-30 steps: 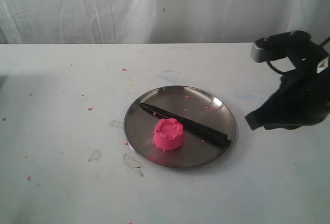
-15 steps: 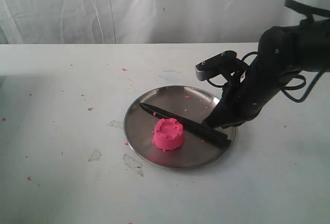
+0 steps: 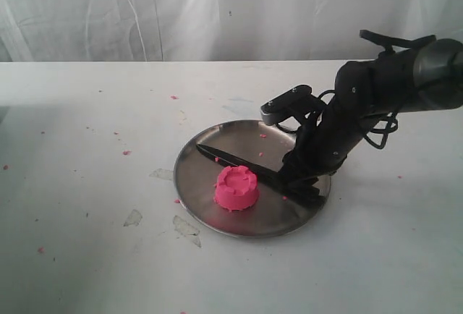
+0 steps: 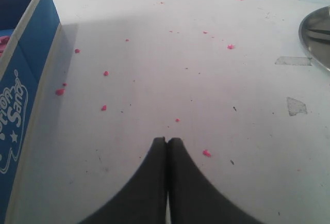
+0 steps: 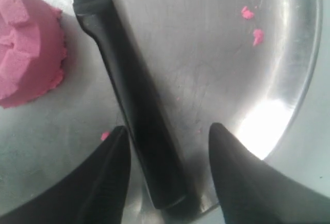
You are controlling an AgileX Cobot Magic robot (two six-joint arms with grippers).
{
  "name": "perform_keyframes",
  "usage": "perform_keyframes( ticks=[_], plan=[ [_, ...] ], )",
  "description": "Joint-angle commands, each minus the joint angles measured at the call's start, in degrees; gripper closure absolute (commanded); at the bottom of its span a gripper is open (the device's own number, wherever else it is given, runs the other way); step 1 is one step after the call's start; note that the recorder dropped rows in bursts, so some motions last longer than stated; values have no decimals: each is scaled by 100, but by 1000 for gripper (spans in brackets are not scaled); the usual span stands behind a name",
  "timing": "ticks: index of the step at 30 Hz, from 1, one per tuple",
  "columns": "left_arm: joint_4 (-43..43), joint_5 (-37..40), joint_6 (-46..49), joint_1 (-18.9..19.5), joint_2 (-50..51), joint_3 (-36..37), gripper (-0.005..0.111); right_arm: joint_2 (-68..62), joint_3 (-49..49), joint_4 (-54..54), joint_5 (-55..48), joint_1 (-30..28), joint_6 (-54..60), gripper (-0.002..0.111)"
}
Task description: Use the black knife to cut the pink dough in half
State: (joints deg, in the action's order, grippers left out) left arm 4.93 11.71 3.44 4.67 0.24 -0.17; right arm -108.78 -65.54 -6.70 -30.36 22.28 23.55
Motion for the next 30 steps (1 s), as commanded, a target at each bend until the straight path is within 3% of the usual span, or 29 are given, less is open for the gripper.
perform_keyframes(
  ticks=[1,14,30],
  plan=[
    [44,-12,-1,-37,-24,17,107,-132,-54,-5,53,-3,47,63],
    [44,-12,-1,-37,-24,17,107,-224,-54,-78,-84,-3,71,67],
    [44,-12,-1,-37,-24,17,107,-233,-54,-78,-287,-3,71,108]
  ],
)
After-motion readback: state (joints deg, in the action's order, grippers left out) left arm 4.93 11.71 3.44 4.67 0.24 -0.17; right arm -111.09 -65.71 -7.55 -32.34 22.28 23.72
